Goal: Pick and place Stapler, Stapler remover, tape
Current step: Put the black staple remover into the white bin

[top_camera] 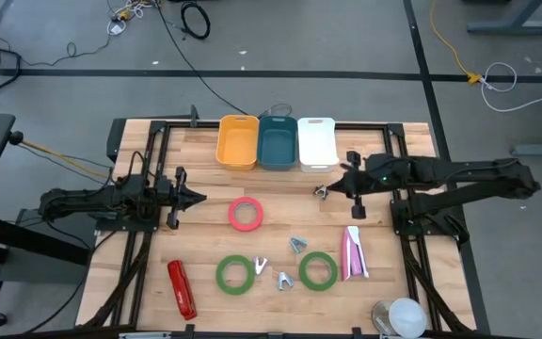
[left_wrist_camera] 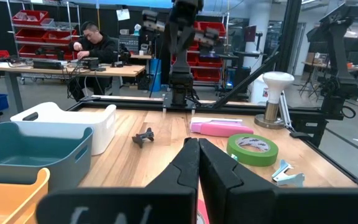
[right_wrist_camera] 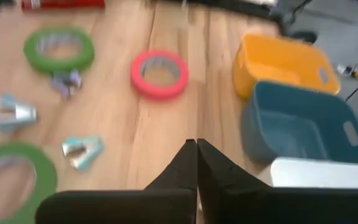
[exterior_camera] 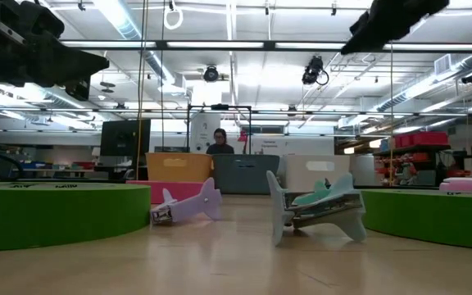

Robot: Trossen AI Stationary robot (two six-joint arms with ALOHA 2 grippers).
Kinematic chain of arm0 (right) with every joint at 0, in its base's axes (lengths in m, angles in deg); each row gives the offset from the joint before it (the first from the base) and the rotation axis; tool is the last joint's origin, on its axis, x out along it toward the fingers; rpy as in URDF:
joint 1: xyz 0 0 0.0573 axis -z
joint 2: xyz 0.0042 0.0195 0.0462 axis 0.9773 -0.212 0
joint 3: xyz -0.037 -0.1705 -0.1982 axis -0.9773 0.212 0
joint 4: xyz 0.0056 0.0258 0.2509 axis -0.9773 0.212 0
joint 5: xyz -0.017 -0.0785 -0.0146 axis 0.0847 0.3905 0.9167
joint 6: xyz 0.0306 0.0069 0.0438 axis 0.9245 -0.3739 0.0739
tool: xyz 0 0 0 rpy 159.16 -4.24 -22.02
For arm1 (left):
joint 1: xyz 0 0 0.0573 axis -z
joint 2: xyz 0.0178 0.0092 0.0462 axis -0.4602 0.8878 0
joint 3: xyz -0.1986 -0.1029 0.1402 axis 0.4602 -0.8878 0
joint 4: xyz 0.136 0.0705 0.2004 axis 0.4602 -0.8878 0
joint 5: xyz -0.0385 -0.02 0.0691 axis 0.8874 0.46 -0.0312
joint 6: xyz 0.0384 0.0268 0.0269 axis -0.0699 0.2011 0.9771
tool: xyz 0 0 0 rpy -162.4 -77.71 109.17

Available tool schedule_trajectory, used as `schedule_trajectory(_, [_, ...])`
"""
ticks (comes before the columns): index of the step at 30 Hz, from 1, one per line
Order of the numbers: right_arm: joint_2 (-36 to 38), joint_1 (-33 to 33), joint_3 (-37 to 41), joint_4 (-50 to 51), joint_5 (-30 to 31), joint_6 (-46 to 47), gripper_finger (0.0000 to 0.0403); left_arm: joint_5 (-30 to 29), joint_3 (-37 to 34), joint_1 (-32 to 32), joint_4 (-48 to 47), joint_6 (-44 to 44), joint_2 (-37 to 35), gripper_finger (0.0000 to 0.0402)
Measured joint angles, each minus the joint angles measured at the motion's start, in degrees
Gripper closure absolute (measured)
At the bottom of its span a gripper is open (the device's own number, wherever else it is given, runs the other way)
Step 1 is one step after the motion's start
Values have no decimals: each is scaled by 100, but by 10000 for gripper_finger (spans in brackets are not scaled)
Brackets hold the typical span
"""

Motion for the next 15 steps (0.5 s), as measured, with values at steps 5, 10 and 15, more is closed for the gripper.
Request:
schedule_trajectory(5, [-325, 0, 0, 349, 2, -237, 378, 1, 0, -1, -2, 2, 0, 392])
schedule_trajectory(10, [-679, 1, 0, 623, 4, -573, 351, 2, 1, 0, -2, 0, -1, 392])
schedule_trajectory(15, [-1054, -2, 0, 993, 232, -1145, 312, 2, -1, 0, -3, 0, 0, 392])
